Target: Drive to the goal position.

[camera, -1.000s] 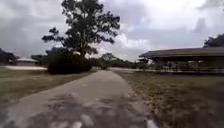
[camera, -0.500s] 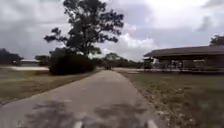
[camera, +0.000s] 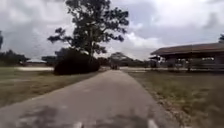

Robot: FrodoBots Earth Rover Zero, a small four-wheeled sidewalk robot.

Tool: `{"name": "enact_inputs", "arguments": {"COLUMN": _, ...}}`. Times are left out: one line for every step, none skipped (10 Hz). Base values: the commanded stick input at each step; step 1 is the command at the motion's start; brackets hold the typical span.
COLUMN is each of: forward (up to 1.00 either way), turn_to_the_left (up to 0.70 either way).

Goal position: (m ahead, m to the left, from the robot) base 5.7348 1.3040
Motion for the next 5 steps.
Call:
{"name": "enact_inputs", "arguments": {"forward": 0.85, "turn_to_the_left": 0.0}}
{"name": "enact_inputs", "arguments": {"forward": 0.85, "turn_to_the_left": 0.0}}
{"name": "enact_inputs", "arguments": {"forward": 0.85, "turn_to_the_left": 0.0}}
{"name": "enact_inputs", "arguments": {"forward": 0.85, "turn_to_the_left": 0.0}}
{"name": "enact_inputs", "arguments": {"forward": 0.85, "turn_to_the_left": 0.0}}
